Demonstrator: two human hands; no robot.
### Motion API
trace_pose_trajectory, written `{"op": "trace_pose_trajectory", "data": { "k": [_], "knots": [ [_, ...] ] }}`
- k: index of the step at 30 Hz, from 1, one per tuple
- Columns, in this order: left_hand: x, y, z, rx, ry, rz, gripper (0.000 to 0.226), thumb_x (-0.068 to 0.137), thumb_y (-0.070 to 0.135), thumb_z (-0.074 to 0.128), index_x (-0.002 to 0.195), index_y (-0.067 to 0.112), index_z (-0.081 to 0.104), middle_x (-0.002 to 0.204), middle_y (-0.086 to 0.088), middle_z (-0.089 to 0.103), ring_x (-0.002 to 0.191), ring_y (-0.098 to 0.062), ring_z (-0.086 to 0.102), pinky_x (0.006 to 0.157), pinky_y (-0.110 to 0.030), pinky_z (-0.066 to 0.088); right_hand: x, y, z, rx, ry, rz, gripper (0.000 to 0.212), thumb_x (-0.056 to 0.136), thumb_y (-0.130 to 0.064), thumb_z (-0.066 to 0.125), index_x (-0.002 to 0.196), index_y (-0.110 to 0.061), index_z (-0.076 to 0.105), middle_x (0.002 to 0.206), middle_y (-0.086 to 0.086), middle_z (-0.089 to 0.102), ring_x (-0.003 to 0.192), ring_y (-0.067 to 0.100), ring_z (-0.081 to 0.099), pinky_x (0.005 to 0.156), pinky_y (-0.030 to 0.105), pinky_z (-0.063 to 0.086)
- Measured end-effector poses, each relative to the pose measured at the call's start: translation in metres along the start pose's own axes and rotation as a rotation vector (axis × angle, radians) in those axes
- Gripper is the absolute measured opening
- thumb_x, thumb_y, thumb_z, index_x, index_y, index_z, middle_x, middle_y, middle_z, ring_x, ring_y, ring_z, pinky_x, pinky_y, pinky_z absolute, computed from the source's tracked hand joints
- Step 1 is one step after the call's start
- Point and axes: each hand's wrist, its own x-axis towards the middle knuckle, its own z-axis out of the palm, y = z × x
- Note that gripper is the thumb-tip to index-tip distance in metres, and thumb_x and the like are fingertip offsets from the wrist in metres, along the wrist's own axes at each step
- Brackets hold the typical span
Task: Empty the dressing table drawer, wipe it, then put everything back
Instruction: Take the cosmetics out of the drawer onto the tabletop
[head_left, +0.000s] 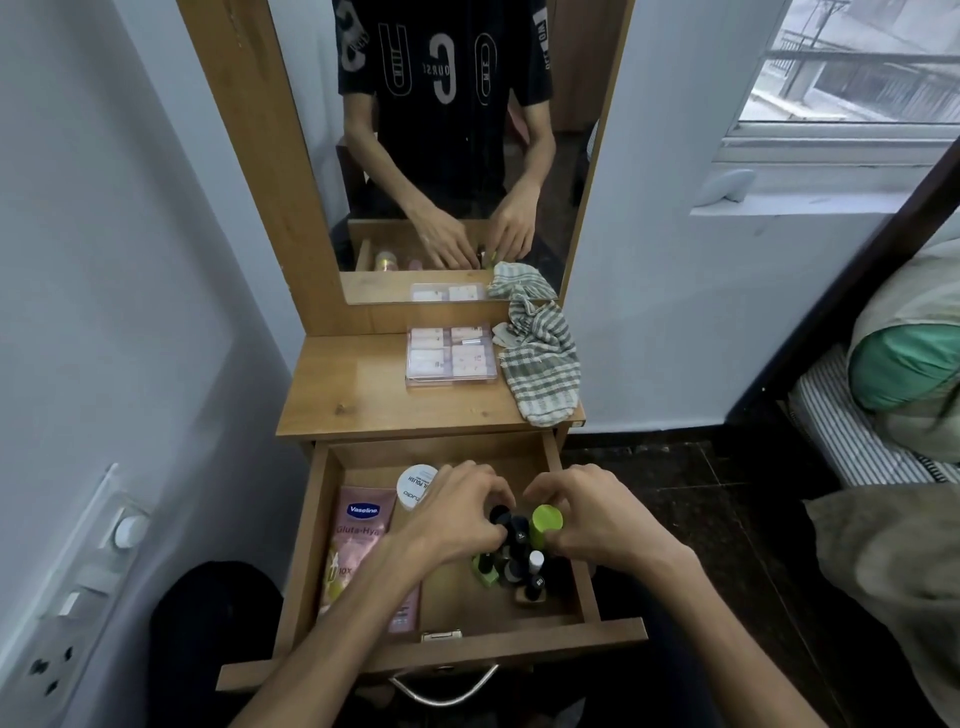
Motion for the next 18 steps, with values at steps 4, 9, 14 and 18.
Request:
{"op": "trace_pose_trajectory", "data": {
  "k": [4,9,14,18],
  "knots": [
    [0.005,-0.002,-0.001,-0.007,0.046,0.027,0.032,0.074,0.028,0.069,0.104,0.025,0.078,0.101,0.009,0.068,0.097,-0.013,0.054,0.094,-0.034,0.041,0.003,0.003,0.003,0.035,-0.004,-0.011,0.038,0.081,-0.026,0.080,0.117,-0.033,0.075,0.113,-0.011,0.075,0.106,0.008,0.068,0.091,0.030,0.060],
    [0.007,-0.006,-0.013,-0.032,0.161,0.078,0.034,0.074,0.033,0.069,0.106,0.025,0.077,0.099,0.011,0.066,0.092,-0.007,0.053,0.089,-0.032,0.044,0.015,0.003,-0.003,0.009,0.064,-0.030,0.043,0.077,-0.024,0.083,0.119,-0.030,0.073,0.113,-0.012,0.073,0.107,0.009,0.066,0.089,0.029,0.059],
    [0.002,-0.005,-0.053,-0.099,0.328,0.126,0.029,0.073,0.034,0.070,0.099,0.026,0.078,0.091,0.015,0.066,0.083,-0.002,0.054,0.076,-0.021,0.042,0.030,-0.016,-0.044,-0.004,0.164,-0.075,0.042,0.072,-0.030,0.082,0.113,-0.032,0.074,0.106,-0.016,0.068,0.096,0.005,0.061,0.082,0.027,0.058],
    [-0.001,-0.008,-0.106,-0.137,0.493,0.087,0.024,0.075,0.031,0.070,0.097,0.024,0.078,0.090,0.015,0.069,0.082,-0.003,0.059,0.072,-0.021,0.047,0.046,-0.050,-0.086,0.081,0.254,-0.192,0.031,0.077,-0.028,0.086,0.107,-0.027,0.077,0.096,-0.017,0.070,0.087,-0.004,0.062,0.073,0.012,0.051]
  ]
}}
